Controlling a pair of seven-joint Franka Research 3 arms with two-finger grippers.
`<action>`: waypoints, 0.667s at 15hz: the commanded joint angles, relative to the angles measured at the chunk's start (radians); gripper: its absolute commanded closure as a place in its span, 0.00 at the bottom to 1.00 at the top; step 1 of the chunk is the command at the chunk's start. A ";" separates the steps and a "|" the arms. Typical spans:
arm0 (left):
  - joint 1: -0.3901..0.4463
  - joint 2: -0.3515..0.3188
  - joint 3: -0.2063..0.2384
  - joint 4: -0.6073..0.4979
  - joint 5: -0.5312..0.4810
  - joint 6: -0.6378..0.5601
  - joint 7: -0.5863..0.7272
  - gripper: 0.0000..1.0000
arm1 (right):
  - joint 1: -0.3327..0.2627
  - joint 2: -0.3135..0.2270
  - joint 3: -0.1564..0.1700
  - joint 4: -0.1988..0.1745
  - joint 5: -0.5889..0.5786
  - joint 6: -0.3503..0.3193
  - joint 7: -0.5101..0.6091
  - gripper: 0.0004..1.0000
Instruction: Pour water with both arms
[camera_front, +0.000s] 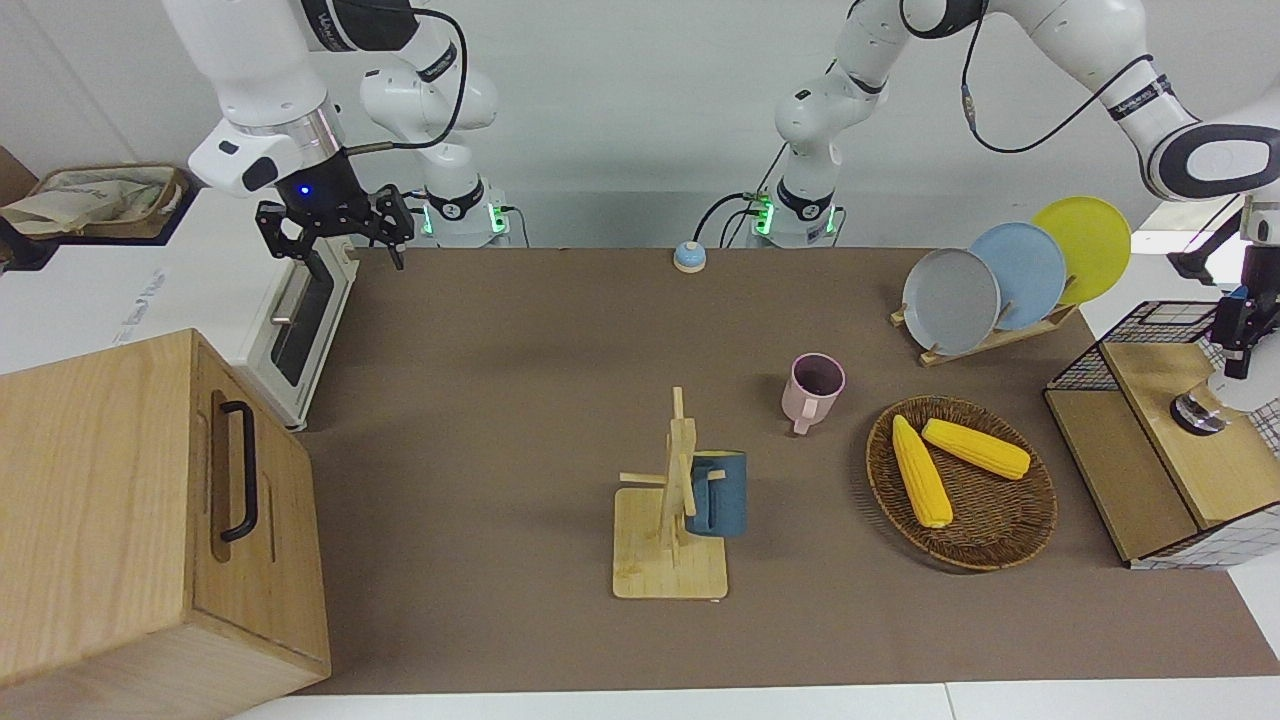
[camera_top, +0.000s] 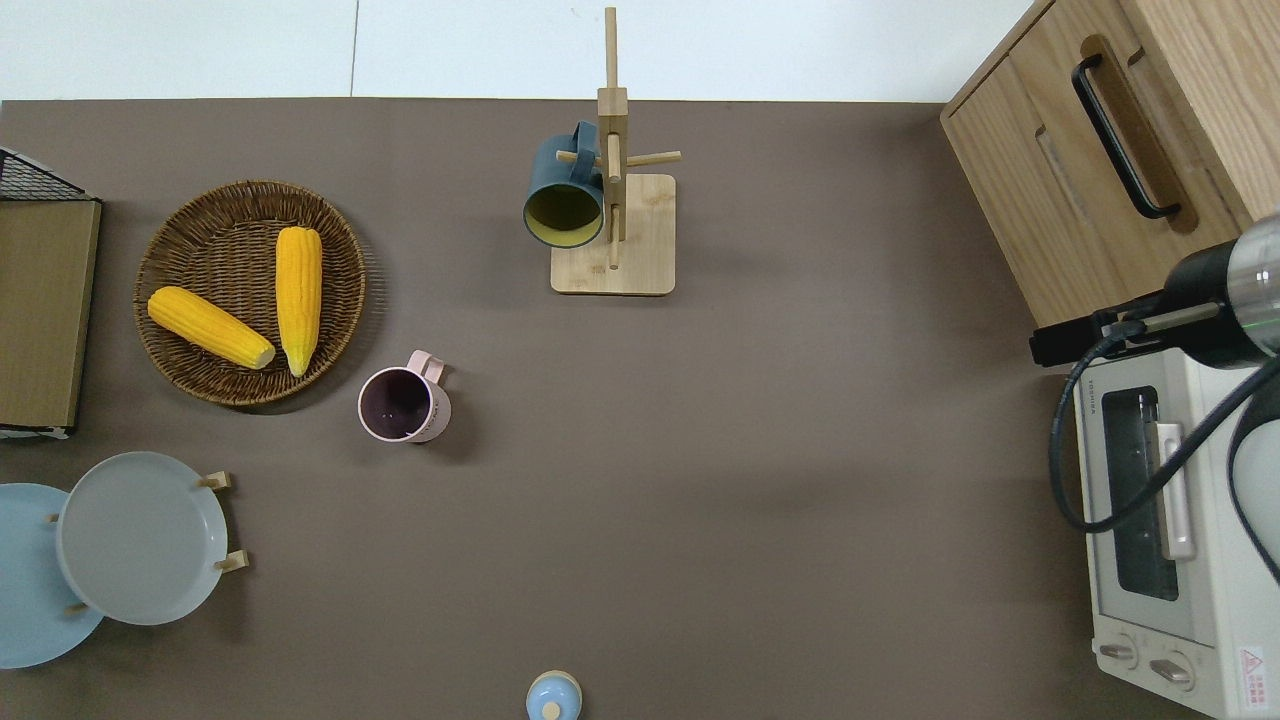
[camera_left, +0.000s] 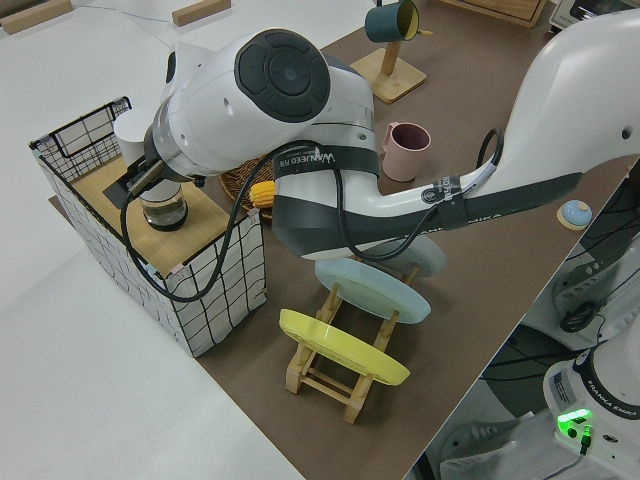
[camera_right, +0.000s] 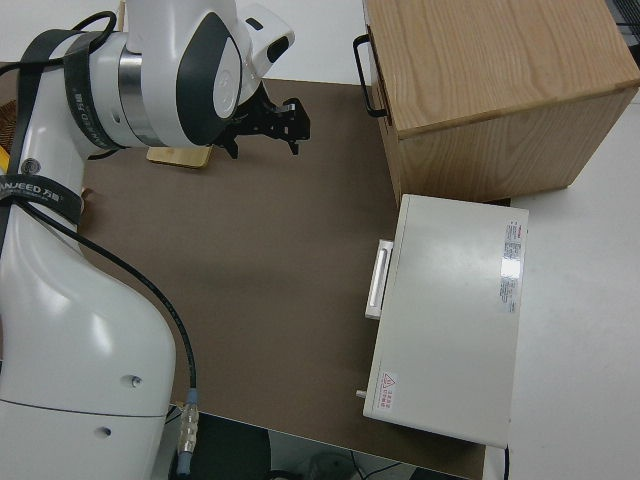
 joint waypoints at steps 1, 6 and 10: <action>0.009 -0.046 -0.002 0.005 0.120 -0.127 -0.164 0.00 | 0.000 0.004 0.002 0.015 -0.013 -0.018 -0.002 0.02; -0.003 -0.116 -0.005 0.009 0.414 -0.293 -0.282 0.00 | 0.000 0.004 0.002 0.015 -0.013 -0.018 -0.002 0.02; -0.011 -0.172 -0.019 0.008 0.448 -0.429 -0.343 0.00 | 0.000 0.004 0.002 0.015 -0.013 -0.018 -0.002 0.02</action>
